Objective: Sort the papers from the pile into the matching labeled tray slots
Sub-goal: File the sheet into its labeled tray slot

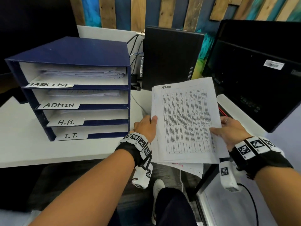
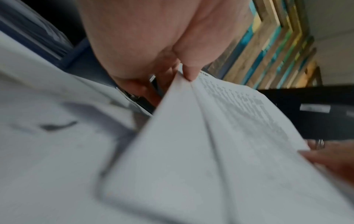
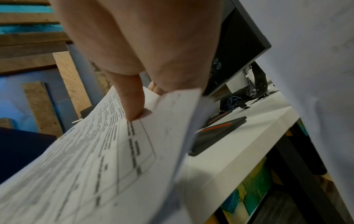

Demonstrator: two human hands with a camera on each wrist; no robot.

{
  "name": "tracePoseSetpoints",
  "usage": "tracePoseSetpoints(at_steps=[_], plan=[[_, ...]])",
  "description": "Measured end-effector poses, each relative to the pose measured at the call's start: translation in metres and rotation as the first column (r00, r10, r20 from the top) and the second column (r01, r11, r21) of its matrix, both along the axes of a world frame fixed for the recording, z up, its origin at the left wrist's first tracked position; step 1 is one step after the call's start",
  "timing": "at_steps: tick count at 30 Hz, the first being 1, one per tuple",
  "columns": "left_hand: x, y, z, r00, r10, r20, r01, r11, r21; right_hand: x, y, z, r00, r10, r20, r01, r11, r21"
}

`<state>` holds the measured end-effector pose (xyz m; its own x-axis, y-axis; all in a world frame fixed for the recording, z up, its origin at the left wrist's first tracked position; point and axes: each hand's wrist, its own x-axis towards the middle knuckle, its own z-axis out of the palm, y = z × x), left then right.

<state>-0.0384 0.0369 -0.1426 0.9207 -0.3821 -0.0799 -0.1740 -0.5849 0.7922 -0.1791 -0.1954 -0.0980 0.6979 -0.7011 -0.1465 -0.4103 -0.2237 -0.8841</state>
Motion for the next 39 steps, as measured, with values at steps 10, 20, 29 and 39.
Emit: tracePoseSetpoints(at_steps=[10,20,29,39], plan=[[0.005,0.011,0.025,0.993,0.087,-0.082,-0.109,0.938,-0.329,0.015,0.024,0.0,0.997,0.025,0.072,-0.023,0.999,-0.022],[0.001,0.021,0.036,0.988,0.153,-0.032,-0.151,0.883,-0.445,0.014,0.029,0.001,0.988,0.076,0.132,-0.084,0.995,0.054],[-0.035,0.047,0.038,0.932,0.302,0.199,-0.18,0.865,-0.469,-0.017,0.075,0.03,0.899,0.193,0.392,-0.31,0.915,0.26],[-0.061,0.151,-0.002,0.81,0.544,0.218,-0.433,0.806,-0.403,-0.01,0.168,-0.007,0.831,0.449,0.328,-0.541,0.789,0.292]])
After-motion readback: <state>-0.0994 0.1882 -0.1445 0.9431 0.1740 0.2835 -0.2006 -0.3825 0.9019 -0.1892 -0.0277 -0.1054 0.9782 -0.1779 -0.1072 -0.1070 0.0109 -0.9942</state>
